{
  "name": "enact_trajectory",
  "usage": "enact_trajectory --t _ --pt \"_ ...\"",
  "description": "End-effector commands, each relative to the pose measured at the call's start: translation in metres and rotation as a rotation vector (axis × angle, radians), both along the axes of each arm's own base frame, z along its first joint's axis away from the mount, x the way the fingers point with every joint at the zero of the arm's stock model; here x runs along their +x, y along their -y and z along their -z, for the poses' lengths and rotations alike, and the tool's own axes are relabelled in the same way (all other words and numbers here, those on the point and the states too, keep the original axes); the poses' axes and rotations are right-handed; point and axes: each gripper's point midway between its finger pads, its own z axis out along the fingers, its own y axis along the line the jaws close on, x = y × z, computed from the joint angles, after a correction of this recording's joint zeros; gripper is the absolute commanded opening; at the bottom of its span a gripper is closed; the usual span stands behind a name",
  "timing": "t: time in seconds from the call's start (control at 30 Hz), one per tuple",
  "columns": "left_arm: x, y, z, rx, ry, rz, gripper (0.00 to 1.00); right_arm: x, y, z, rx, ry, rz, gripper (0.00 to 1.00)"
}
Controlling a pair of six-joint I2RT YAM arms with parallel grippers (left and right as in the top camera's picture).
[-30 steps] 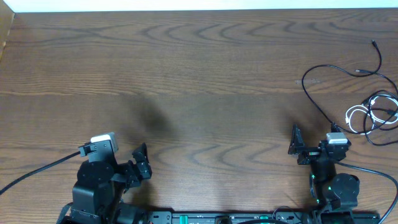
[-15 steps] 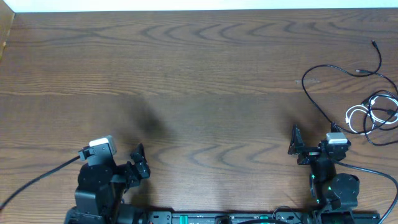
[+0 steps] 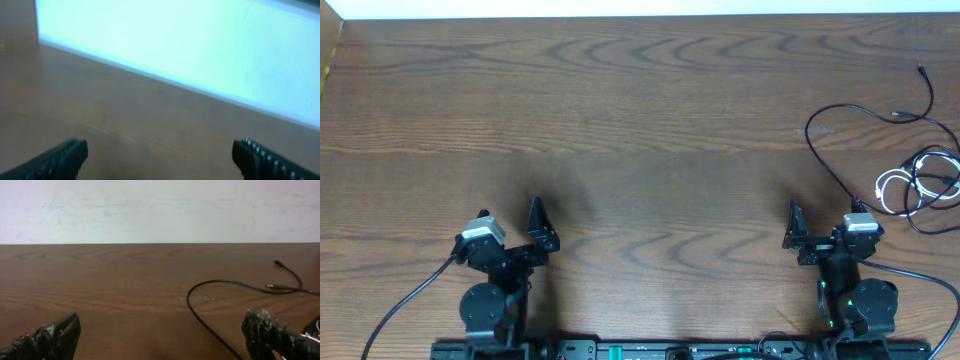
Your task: Untangle cables
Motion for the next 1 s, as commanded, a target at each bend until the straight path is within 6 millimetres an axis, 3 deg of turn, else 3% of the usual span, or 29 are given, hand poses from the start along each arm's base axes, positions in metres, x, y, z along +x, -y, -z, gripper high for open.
enact_trajectory --t 0.0,0.27,0.5,0.97 --pt "0.009 0.001 0.0 0.053 0.103 0.009 0.97 0.0 -0.002 0.0 -0.012 0.002 -0.012 0.99" --pt "0.011 0.006 0.0 0.226 0.133 0.037 0.98 0.0 -0.002 0.0 -0.012 0.002 -0.012 0.99" --pt "0.009 0.016 0.054 0.254 -0.08 0.127 0.98 0.0 -0.002 0.0 -0.012 0.002 -0.012 0.99" --pt "0.009 0.017 0.054 0.273 -0.081 0.135 0.98 0.0 -0.002 0.0 -0.012 0.002 -0.012 0.99"
